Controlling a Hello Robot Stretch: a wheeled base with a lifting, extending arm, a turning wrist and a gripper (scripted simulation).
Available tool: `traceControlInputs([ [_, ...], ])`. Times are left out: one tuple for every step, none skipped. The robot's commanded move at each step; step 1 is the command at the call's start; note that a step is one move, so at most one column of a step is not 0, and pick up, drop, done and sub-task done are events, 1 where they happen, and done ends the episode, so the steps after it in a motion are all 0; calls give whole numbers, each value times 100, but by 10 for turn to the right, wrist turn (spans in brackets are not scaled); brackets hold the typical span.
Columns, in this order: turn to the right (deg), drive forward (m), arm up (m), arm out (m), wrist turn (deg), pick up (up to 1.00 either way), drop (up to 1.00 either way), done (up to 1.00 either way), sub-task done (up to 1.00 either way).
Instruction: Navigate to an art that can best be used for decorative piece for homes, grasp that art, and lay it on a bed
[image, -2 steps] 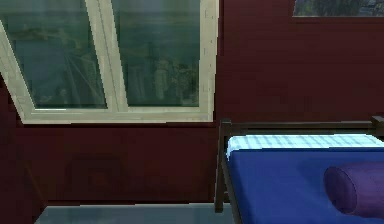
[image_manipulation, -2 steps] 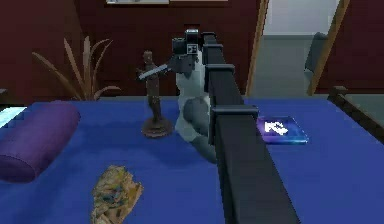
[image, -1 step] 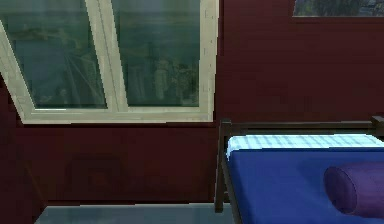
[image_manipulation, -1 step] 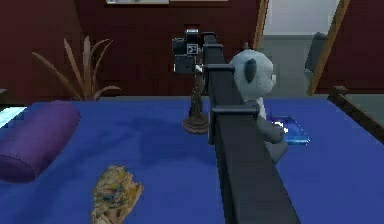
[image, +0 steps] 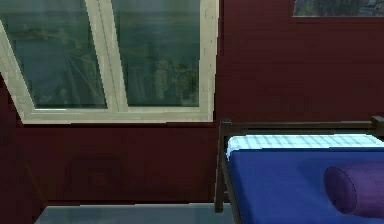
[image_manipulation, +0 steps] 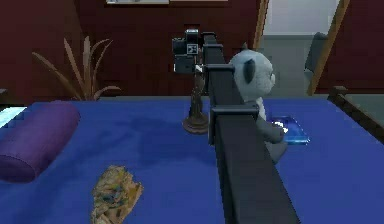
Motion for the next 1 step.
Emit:
traceControlInputs([
  [0, 0, -34, 0, 0, 0, 0, 0, 0],
])
